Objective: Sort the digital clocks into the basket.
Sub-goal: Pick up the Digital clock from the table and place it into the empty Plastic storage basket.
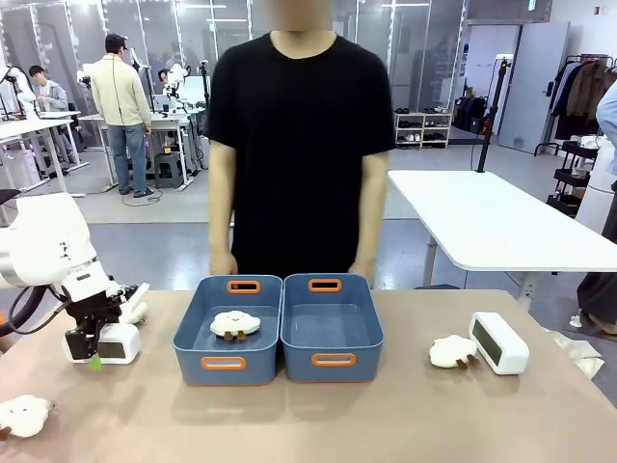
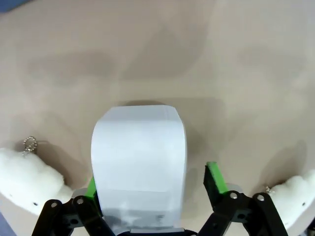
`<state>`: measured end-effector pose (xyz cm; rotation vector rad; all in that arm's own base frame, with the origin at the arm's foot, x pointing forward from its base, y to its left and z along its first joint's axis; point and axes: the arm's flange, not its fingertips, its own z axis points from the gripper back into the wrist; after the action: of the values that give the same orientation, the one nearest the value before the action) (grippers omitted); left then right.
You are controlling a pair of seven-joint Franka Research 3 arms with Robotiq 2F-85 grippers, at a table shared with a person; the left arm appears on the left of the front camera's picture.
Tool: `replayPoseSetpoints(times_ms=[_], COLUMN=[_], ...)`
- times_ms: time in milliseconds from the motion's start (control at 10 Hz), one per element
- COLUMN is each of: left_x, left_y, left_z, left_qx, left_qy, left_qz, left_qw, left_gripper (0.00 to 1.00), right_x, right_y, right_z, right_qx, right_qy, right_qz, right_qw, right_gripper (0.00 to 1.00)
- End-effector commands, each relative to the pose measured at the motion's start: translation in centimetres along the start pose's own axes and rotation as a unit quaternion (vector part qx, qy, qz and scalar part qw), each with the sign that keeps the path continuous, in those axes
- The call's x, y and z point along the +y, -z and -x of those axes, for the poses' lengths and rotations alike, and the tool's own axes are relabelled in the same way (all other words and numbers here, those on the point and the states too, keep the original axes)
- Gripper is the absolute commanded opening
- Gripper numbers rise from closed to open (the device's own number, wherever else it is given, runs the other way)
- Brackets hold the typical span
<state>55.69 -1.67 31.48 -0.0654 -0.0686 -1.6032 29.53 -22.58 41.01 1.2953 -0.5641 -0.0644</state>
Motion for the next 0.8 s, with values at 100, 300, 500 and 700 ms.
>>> replayPoseSetpoints(times_ms=[100, 300, 500, 700], left_x=[0.31, 0.12, 0.12, -0.11], left_y=[-0.7, -0.66, -0.87, -0.86], left_z=[-0.39, -0.47, -0.33, -0.17], left_qx=[0.021, 0.022, 0.02, 0.014], left_qy=[-0.002, -0.003, -0.009, -0.003], left_qz=[0.015, 0.017, 0.014, 0.02], left_qw=[1.0, 1.0, 1.0, 1.0], left_gripper=[0.0, 0.0, 0.06, 0.0], right_x=[0.14, 0.14, 0.14, 0.14], right_y=[-0.1, -0.1, -0.1, -0.1], right_z=[0.03, 0.03, 0.03, 0.03], right_qx=[0.0, 0.0, 0.0, 0.0], right_qy=[-0.003, -0.003, -0.003, -0.003], right_qz=[-0.004, -0.004, -0.004, -0.004], right_qw=[1.0, 1.0, 1.0, 1.0], right_gripper=[1.0, 1.0, 1.0, 1.0])
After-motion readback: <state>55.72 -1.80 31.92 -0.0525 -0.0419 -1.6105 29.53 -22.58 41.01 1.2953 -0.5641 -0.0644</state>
